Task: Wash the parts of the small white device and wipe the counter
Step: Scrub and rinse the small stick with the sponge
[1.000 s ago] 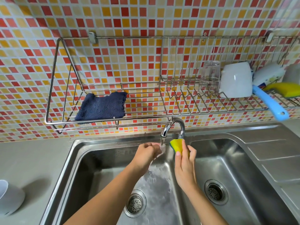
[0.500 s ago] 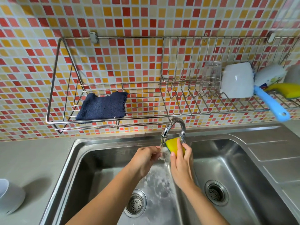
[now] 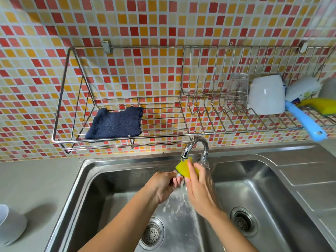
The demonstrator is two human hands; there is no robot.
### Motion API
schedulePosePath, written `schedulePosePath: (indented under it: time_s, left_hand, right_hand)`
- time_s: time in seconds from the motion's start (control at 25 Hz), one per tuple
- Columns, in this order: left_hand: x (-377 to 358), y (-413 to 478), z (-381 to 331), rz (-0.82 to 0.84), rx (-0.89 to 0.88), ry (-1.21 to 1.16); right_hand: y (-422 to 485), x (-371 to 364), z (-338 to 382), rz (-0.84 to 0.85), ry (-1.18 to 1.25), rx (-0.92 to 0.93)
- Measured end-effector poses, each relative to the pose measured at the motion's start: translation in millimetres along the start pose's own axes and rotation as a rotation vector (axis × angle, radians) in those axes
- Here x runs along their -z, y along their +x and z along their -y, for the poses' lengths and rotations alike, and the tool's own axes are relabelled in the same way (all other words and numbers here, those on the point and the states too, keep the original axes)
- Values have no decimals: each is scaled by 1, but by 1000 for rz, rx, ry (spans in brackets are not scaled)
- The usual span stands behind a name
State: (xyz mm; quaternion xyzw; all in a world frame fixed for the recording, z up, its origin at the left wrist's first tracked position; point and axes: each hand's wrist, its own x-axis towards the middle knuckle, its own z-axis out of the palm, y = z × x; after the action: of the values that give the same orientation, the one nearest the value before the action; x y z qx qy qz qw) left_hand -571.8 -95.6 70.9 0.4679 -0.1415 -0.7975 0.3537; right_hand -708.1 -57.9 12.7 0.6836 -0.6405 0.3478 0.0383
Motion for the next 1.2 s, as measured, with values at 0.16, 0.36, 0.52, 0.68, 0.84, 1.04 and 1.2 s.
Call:
schedulePosePath:
  time_s: [0.16,0.36,0.52,0.68,0.84,1.04,1.2]
  left_hand:
    - [-1,-2,0,17,20,3]
    - [2,-3,-1,20,26,-3]
    - [3,-3,-1,9,10,12]
    - [3,-5,-1,5,-48,80]
    - [-1,-6,2,-9,-130,144]
    - [3,-9,11,-17,-243,215]
    - [12,-4,22,-203,-548,503]
  right_hand:
    - [4,2,2,-5,38,-64]
    - [4,3,2,9,40,-41]
    - [6,3,1,-10,67,-4]
    - [8,4,-3,3,58,41]
    - [6,4,0,4,51,21]
    - [1,3,-5,-23,106,-65]
    - [-1,2,-5,-46,105,-140]
